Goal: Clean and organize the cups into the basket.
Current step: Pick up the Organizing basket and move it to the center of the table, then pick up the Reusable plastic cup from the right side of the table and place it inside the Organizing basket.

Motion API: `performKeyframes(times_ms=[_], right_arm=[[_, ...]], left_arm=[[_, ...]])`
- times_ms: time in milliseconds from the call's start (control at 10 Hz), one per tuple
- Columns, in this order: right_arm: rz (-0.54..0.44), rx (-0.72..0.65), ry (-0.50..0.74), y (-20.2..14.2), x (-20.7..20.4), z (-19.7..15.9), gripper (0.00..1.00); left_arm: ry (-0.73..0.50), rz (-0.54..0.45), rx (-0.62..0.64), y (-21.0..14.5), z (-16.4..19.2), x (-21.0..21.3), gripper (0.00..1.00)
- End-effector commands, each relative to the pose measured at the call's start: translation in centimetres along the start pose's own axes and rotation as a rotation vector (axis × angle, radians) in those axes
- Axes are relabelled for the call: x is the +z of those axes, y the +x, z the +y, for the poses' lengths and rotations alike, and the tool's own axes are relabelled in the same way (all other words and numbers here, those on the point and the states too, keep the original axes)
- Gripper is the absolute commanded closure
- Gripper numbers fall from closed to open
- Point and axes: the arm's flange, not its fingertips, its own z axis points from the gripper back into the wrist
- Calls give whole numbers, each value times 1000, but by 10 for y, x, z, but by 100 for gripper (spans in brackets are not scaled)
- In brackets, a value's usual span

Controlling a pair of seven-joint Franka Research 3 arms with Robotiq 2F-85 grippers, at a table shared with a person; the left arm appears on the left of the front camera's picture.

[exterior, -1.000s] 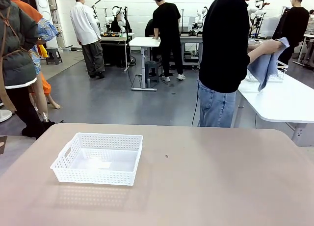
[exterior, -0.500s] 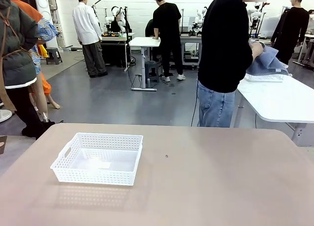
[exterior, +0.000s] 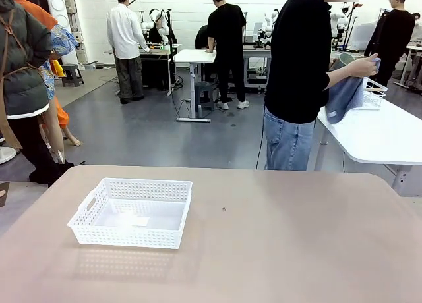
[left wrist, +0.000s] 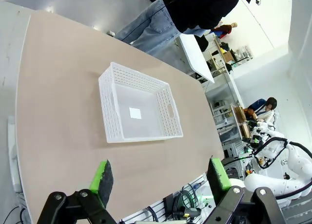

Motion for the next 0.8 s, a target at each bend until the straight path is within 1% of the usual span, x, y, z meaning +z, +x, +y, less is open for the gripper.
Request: performKeyframes(times_ms=[0, 700], right_arm=[[-3, 1, 12, -2, 1, 0, 0], [-3, 1, 12, -2, 1, 0, 0]], left_arm=[[-10, -4, -2, 0, 0, 0, 0], [-10, -4, -2, 0, 0, 0, 0]])
